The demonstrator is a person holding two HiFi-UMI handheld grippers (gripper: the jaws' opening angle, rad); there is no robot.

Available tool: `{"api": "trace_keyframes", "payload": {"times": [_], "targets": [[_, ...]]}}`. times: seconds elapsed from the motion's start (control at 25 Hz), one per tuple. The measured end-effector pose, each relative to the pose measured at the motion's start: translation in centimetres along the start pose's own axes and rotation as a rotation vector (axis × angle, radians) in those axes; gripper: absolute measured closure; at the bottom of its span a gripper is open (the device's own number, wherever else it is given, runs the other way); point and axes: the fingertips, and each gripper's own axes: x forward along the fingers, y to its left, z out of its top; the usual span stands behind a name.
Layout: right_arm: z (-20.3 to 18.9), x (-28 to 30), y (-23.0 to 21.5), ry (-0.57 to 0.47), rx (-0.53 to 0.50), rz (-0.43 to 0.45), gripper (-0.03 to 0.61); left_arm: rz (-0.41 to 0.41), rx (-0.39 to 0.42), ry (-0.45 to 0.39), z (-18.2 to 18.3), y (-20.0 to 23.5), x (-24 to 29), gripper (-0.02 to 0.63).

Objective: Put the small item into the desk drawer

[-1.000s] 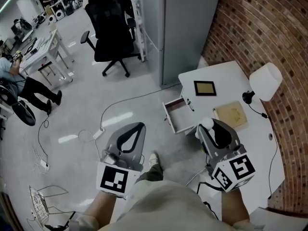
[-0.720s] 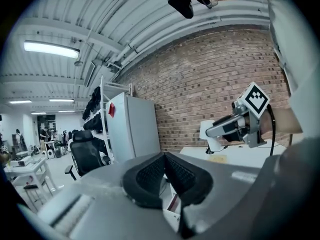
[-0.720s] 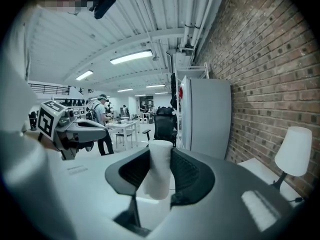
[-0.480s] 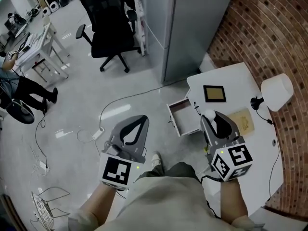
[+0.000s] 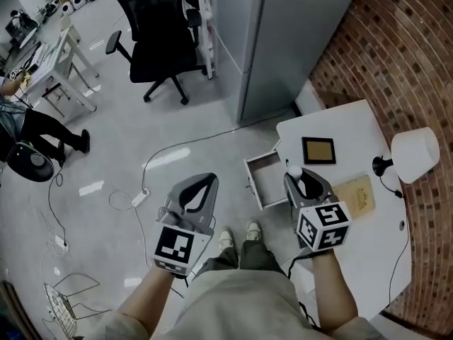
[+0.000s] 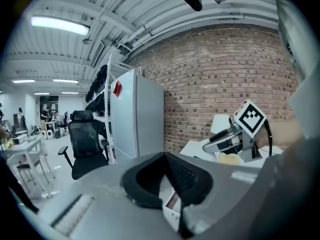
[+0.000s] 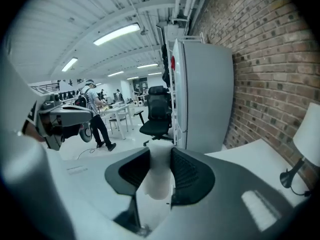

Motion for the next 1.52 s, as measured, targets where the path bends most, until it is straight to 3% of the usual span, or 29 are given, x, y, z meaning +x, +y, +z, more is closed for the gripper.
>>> {"api": "trace_keyframes", "payload": {"times": [0.2,0.6,1.12,1.52], "targets": [[-3.3,5.9,-3.0,0.076,0.045,-0.002,0.446,0.003,0.039,0.062,-3.2,1.0,4.7,0.612],[-10.7,17.1,-6.8,0.177,0.094,-0.013,0.446,0.041,-0.051,0.163,-11.1,3.2,13.5,0.611],[-24.6,27.9,-11.2,0.305,0.083,-0.083,0.446,0.033,-0.118,0.294,-24.7,3.8,21.8,0.612],[-35.6,35.6,-13.5,0.386,0.088,-0.106,0.446,0.002,-0.153,0.346,-35.0,3.5,27.3,0.611]]}}
